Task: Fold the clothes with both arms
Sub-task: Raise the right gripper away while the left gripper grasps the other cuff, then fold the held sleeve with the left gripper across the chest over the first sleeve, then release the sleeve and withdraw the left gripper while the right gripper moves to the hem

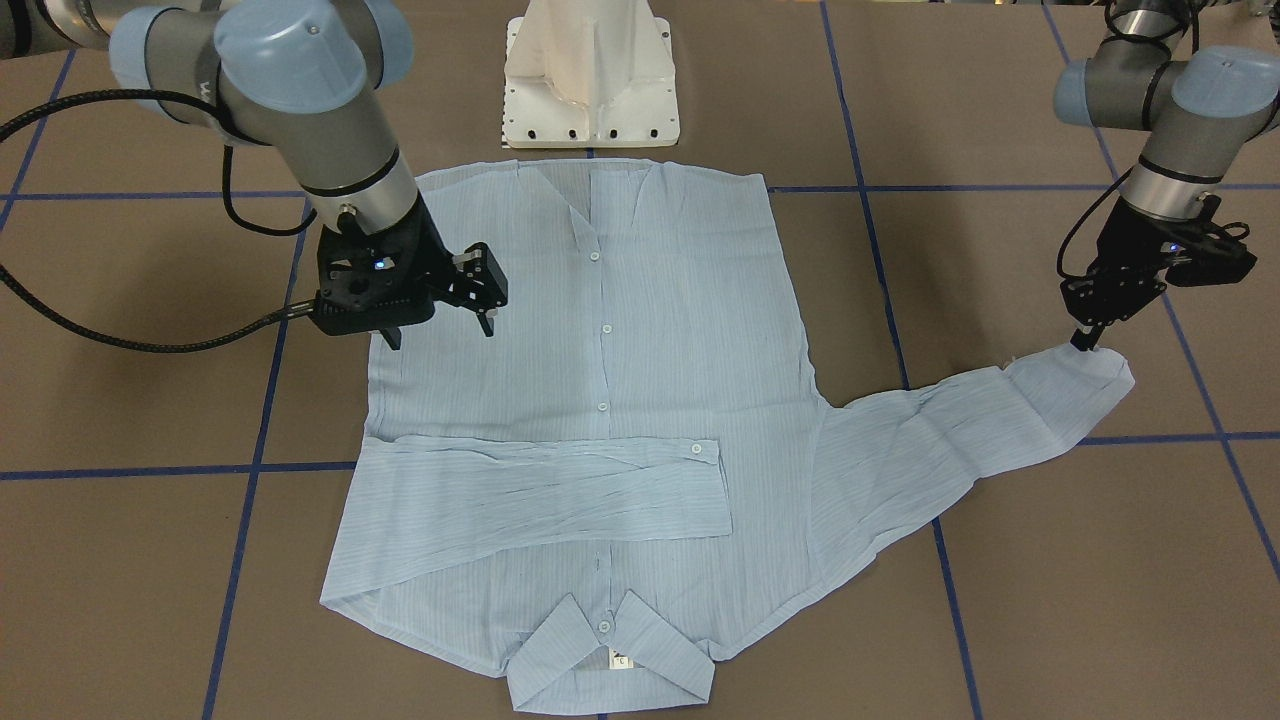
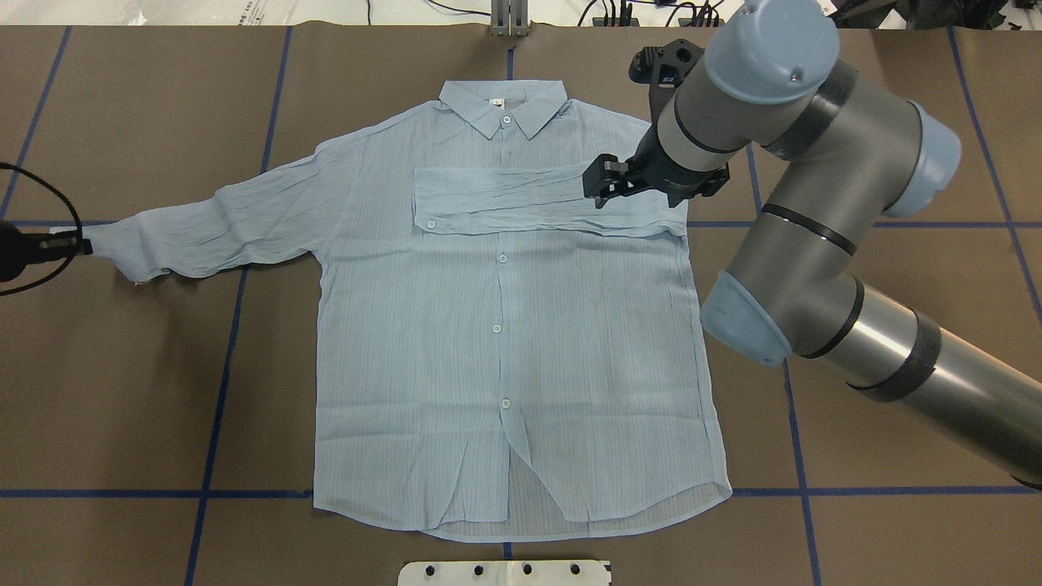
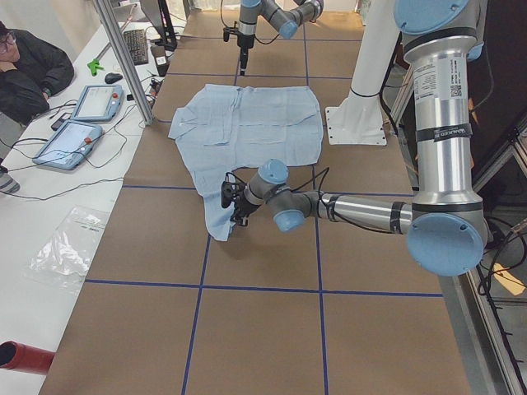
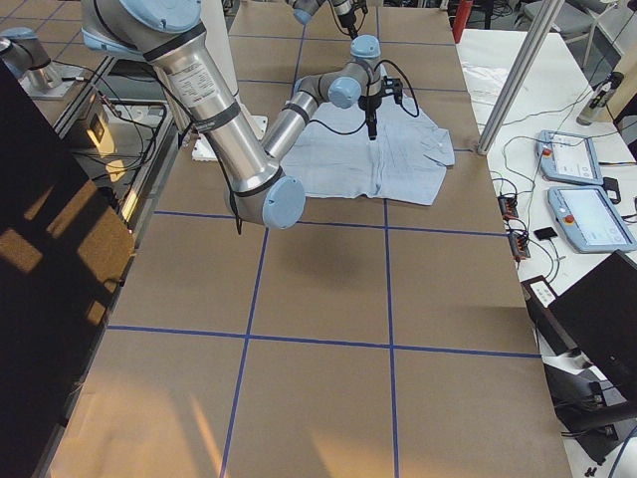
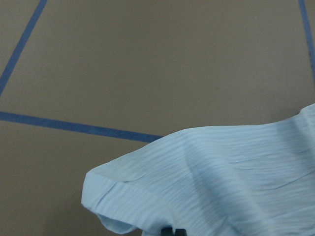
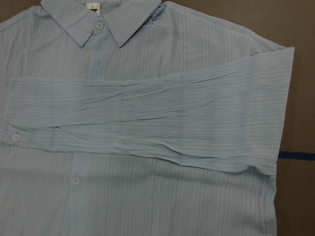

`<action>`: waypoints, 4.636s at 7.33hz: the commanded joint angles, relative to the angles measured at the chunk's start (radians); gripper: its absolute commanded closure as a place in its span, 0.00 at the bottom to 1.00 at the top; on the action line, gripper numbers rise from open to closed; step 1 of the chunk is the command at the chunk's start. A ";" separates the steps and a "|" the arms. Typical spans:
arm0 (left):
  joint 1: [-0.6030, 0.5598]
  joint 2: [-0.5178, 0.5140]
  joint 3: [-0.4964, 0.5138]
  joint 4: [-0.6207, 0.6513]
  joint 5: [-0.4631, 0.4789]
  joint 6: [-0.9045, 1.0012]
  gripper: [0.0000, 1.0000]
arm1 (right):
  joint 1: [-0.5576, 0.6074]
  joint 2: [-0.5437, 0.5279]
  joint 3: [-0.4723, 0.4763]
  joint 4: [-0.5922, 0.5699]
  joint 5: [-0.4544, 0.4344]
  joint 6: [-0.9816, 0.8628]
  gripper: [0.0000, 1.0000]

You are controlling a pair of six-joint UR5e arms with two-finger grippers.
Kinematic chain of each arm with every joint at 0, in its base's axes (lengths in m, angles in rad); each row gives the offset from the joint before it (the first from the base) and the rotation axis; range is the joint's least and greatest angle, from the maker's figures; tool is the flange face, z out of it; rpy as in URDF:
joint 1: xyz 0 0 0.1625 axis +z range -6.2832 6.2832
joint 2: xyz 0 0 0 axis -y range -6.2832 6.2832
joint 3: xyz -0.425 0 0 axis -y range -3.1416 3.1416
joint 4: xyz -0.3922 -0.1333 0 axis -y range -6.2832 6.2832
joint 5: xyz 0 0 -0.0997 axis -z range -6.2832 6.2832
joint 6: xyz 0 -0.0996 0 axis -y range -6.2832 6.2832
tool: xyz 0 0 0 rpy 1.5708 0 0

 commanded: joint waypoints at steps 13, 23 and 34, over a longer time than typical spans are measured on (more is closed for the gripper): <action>0.314 -0.928 0.228 0.416 -0.002 -0.501 1.00 | 0.143 -0.242 0.049 0.012 0.074 -0.248 0.00; 0.383 -0.836 0.170 0.321 0.121 -0.491 0.01 | 0.146 -0.293 0.105 0.015 0.108 -0.228 0.00; 0.404 -0.489 -0.283 0.605 0.118 -0.372 0.01 | -0.420 -0.527 0.210 0.280 -0.197 0.317 0.00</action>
